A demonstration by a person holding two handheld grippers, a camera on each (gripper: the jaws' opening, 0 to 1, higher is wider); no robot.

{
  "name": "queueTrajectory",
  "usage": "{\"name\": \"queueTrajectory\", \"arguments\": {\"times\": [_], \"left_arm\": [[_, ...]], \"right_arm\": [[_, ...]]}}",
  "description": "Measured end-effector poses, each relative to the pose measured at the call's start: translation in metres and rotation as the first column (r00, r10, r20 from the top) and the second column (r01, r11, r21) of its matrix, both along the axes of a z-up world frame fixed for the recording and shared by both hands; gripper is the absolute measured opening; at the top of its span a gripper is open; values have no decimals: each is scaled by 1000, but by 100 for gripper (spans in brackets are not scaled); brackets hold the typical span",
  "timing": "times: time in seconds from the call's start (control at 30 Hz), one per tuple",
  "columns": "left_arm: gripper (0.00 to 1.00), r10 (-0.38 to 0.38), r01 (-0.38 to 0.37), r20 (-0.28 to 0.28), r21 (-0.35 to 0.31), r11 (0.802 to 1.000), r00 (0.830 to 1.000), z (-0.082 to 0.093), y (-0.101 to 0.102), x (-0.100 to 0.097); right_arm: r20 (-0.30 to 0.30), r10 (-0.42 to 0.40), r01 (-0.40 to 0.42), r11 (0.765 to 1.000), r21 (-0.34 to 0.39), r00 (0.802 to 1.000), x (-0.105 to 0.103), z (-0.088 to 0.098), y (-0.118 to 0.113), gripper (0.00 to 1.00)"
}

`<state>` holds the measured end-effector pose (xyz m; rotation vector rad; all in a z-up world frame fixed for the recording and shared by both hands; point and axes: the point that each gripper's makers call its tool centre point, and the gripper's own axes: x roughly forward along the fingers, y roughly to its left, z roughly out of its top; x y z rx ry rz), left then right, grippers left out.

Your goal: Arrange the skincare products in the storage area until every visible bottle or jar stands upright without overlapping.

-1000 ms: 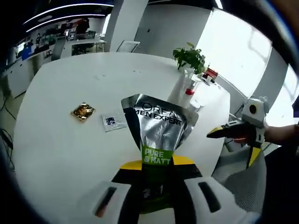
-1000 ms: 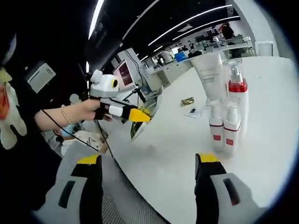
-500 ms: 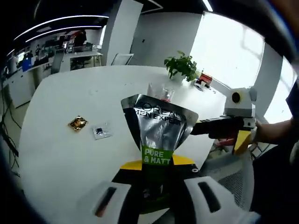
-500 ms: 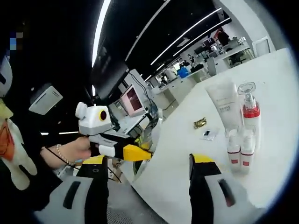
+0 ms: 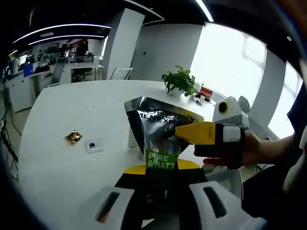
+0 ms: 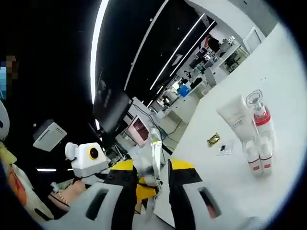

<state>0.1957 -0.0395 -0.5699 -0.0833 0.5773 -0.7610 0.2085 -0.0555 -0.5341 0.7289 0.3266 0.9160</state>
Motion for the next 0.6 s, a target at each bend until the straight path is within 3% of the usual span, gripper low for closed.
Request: {"name": "queueTrajectory", "arguments": {"times": [0.03, 0.1, 0.33, 0.5, 0.6], "left_arm": [[24, 0, 0, -4, -4, 1000, 1000, 0, -1, -1], [24, 17, -17, -16, -14, 1000, 1000, 0, -1, 0], [27, 1, -1, 3, -41, 999, 1000, 6, -8, -4], [43, -36, 40, 51, -69, 997, 998, 14, -12, -9], [48, -49, 54, 90, -51, 997, 995, 18, -11, -9]], "right_arm": [[-3, 3, -3, 1000, -5, 1000, -2, 0, 2, 15], [4, -35, 35, 999, -25, 999, 1, -1, -2, 13], [-75, -15, 19, 998, 62, 997, -1, 3, -12, 10], [-81, 11, -3, 994, 105, 997, -2, 8, -19, 3], [-69, 37, -28, 993, 119, 997, -2, 14, -22, 3]]}}
